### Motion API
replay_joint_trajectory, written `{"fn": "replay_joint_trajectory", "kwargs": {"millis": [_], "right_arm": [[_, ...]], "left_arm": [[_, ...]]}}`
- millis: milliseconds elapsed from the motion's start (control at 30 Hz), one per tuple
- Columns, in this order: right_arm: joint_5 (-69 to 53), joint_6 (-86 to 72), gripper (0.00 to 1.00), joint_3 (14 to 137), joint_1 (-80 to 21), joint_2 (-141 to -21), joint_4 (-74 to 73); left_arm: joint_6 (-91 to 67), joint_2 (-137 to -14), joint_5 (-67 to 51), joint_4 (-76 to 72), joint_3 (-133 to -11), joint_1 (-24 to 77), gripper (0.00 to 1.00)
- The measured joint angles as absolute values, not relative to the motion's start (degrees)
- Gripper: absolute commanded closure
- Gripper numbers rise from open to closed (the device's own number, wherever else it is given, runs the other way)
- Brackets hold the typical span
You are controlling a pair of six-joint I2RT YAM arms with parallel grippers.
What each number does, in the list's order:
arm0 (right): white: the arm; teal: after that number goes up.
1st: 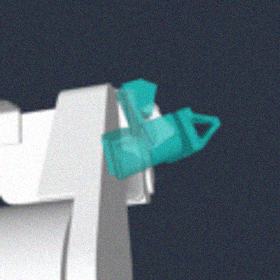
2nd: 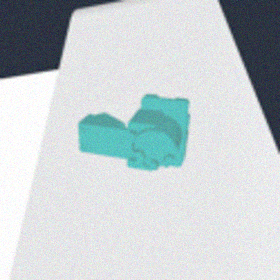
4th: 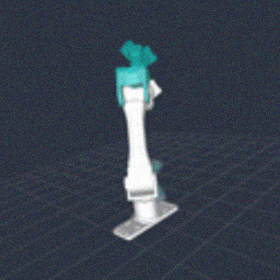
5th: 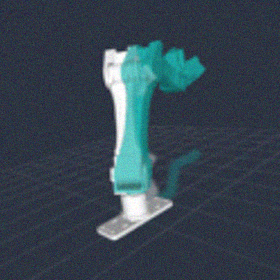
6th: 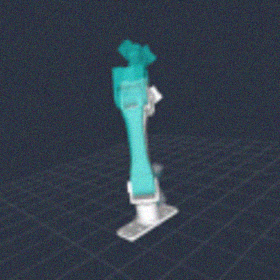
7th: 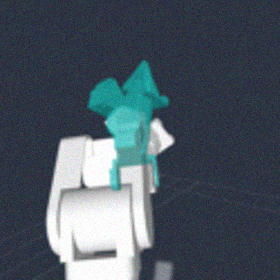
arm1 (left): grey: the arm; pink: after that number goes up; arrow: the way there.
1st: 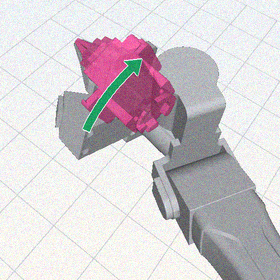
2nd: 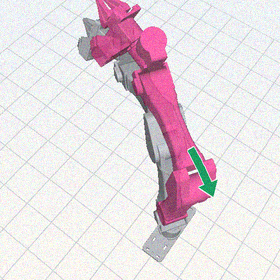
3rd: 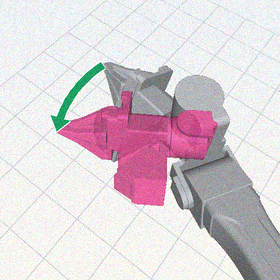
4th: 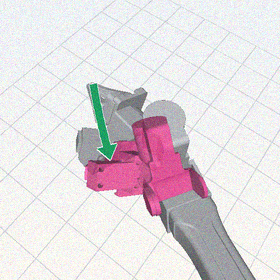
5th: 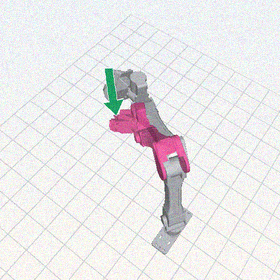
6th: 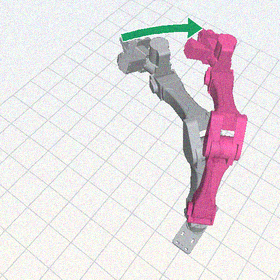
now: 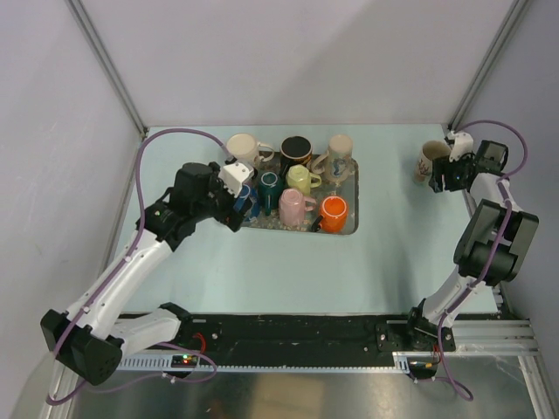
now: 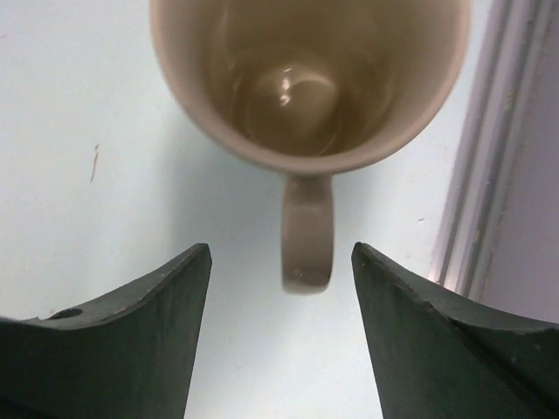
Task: Turn the mug right side up
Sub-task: Place the cup at the center of the board, then turn over the cup on the tray.
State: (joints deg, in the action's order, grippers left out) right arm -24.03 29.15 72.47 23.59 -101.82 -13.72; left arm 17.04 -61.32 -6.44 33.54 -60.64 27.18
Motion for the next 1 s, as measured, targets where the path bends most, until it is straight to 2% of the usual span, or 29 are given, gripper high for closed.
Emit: {"fn": "replay_joint_trajectory", "kwargs": {"millis": [300,1000], "right_arm": [[-29.28,35.00,0.27,76.27,25.98,-101.84,-26.06],[-21.15,33.82,0.29,77.82,27.18,-104.14,-23.49]], "left_arm": [[17.04,-60.90,-7.31,33.54,-60.62,27.18,0.00],[17.04,-60.90,-7.97,33.54,-60.62,27.18,0.00]]}}
